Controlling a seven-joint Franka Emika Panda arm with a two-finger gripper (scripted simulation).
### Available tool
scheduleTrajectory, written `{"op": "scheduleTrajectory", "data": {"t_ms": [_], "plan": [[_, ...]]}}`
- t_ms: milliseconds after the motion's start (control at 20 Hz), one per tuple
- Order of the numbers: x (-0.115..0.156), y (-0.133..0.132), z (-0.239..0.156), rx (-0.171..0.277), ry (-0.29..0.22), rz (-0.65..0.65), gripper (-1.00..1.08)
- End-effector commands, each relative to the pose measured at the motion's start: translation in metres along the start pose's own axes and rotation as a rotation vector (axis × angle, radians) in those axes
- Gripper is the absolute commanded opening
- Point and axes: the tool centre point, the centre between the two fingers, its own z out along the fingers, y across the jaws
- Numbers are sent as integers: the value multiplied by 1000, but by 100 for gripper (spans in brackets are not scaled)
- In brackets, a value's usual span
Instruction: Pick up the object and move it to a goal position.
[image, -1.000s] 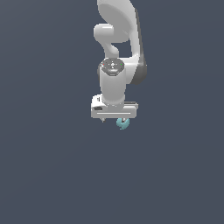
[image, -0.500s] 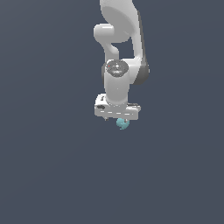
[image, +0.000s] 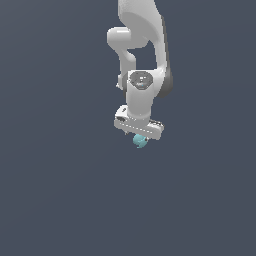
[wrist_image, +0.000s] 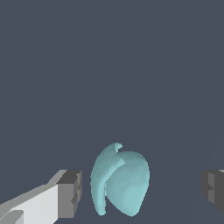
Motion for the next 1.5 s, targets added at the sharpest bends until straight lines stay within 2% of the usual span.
{"op": "scheduleTrajectory", "data": {"t_ms": [0, 700, 1450], "plan": [[-6, -3, 4, -1, 2, 59, 100], [-33, -13, 22, -6, 11, 314, 100], [-38, -15, 33, -7, 12, 358, 100]]}}
